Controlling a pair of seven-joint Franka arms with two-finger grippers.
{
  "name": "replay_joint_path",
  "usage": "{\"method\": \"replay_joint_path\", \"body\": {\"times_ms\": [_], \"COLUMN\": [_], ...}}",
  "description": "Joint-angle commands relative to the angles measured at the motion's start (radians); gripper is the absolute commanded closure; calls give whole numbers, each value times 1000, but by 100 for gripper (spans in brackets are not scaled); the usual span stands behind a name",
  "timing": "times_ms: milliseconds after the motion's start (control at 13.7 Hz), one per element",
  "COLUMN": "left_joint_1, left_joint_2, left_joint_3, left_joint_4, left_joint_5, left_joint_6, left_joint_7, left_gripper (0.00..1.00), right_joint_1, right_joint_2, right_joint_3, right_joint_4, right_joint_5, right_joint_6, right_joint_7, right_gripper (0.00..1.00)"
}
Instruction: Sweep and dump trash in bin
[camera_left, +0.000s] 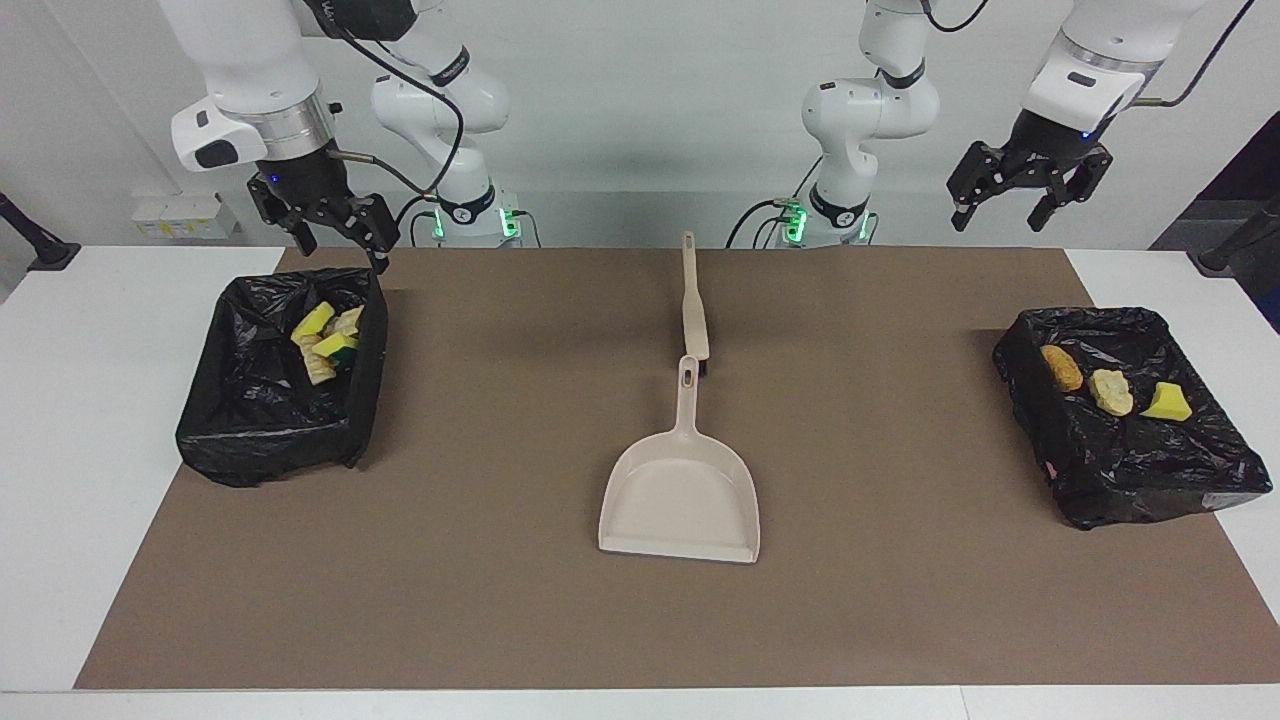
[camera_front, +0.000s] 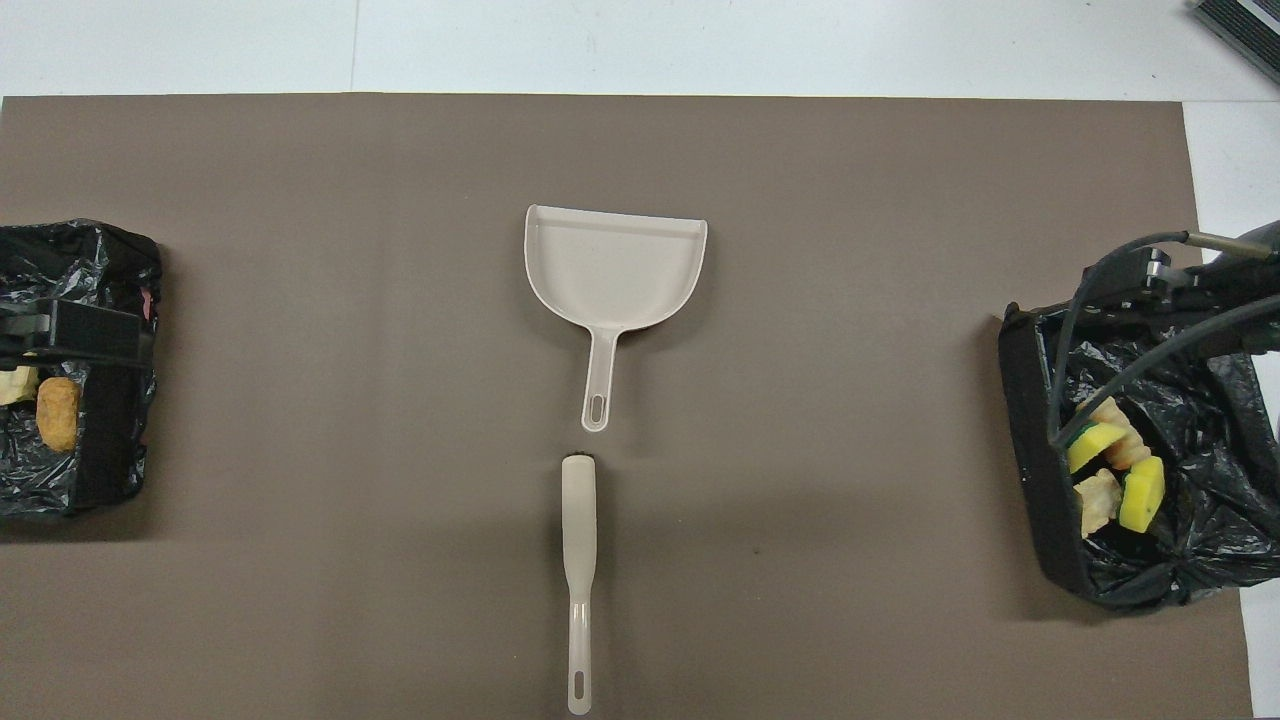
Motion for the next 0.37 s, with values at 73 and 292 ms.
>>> {"method": "replay_joint_path", "body": {"times_ms": [73,292], "left_joint_1": [12,10], "left_joint_2": [-9,-11], "left_joint_3": [-4,-5], "left_joint_4": [4,1], "left_joint_5": [-5,-5], "left_joint_6": [-7,-9], "left_joint_7": [10,1], "left_gripper": [0,0], "right_joint_1": [-10,-10], "right_joint_2": [-4,-4], "right_joint_3": [5,5], "right_joint_4": [-1,-1], "right_joint_5": [21,21], "right_joint_6": [15,15], "right_joint_7": [-6,-6], "right_gripper": [0,0]}}
